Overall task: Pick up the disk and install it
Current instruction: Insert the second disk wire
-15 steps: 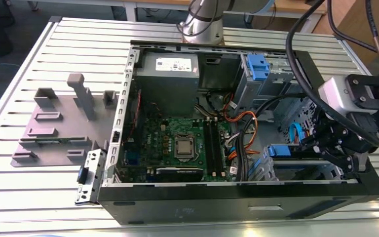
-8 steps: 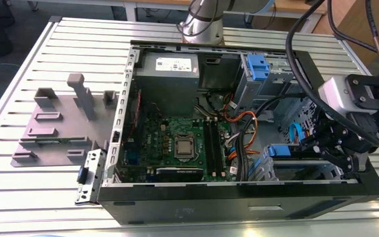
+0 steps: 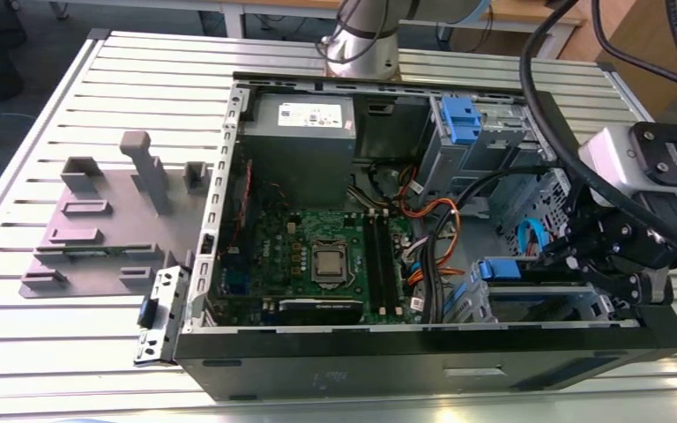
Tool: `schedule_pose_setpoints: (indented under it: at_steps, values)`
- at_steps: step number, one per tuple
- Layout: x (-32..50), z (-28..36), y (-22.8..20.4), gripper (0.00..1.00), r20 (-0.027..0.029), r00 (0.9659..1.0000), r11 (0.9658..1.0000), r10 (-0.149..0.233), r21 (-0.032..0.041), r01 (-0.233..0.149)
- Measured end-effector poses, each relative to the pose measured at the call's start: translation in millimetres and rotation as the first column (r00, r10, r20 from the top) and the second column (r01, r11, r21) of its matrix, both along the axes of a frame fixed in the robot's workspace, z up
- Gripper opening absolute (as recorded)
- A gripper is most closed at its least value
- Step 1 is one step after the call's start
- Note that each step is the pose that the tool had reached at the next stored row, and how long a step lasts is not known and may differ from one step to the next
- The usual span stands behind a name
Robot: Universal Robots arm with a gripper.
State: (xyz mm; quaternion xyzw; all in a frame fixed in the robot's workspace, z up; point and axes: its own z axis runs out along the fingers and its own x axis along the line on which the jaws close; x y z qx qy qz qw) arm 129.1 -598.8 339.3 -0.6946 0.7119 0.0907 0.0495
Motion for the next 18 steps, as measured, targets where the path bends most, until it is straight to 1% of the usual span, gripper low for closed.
schedule_pose_setpoints:
  at_steps: [2, 5, 7, 18]
  values:
    - [0.0, -0.4, 0.0, 0.16, -0.0001, 1.0, 1.0, 0.0, -0.0004, 0.0]
    - [0.0, -3.0, 0.0, 0.16, -0.0009, 1.0, 1.0, 0.0, -0.0011, 0.0]
    - [0.1, -3.8, 0.1, 0.16, -0.001, 1.0, 1.0, 0.0, -0.0029, 0.0]
    - [0.4, -5.8, 2.6, 0.16, -0.0011, 1.0, 1.0, 0.0, -0.0049, 0.0]
